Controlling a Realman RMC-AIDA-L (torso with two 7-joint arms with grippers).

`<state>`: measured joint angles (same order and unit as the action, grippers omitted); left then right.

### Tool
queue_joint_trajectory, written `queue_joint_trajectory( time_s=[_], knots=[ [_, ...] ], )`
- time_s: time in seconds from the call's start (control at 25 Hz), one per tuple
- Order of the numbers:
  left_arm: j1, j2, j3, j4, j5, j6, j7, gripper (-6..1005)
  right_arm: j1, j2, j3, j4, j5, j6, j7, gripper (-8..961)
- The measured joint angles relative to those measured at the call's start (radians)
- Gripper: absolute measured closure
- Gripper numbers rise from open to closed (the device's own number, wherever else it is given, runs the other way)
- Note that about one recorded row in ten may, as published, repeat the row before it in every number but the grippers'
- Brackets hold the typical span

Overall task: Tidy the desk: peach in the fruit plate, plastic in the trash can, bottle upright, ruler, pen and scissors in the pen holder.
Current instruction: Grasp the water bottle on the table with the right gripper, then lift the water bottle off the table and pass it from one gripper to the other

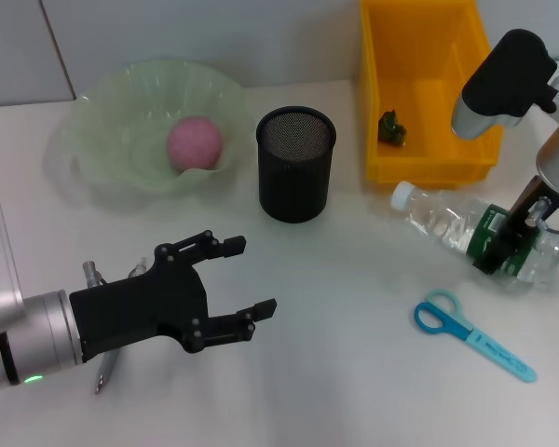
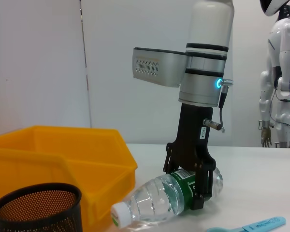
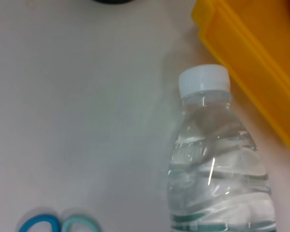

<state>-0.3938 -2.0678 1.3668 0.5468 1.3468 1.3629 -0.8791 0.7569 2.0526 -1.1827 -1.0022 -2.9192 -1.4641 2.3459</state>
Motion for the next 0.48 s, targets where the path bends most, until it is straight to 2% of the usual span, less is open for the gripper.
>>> queue_joint_trajectory(
  time_s=[0.48],
  knots=[
    [-0.002,0.0,0.0,0.007,-0.004,0.002,0.0,240,-0.063,0.023,-0.052,-0.138,0.003,-0.044,-0.003,181]
  ],
)
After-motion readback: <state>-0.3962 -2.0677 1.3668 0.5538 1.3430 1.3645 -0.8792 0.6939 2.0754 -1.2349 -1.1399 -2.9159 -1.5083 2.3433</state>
